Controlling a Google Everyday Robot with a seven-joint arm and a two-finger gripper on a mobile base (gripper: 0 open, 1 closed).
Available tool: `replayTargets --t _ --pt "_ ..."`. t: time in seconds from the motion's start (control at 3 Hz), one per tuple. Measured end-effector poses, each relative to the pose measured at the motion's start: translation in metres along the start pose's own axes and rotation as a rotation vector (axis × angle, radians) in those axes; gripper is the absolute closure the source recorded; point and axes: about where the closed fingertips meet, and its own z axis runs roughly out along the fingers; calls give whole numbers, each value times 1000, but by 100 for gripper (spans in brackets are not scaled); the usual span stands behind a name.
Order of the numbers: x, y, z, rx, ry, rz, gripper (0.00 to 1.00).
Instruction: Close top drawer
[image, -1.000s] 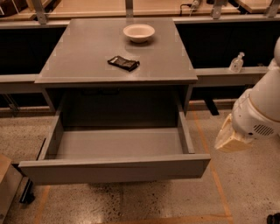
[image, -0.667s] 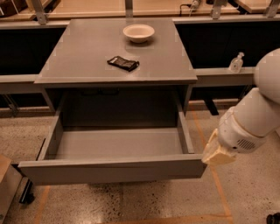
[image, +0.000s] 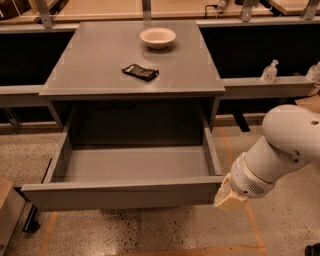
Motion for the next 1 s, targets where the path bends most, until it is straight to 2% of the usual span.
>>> replayTargets --t 0.33,0.67,1.0 --pt "5 -26 32 -20 -30 19 100" --pt "9 -52 37 10 -71 37 100" --pt "8 -54 38 14 -76 35 100"
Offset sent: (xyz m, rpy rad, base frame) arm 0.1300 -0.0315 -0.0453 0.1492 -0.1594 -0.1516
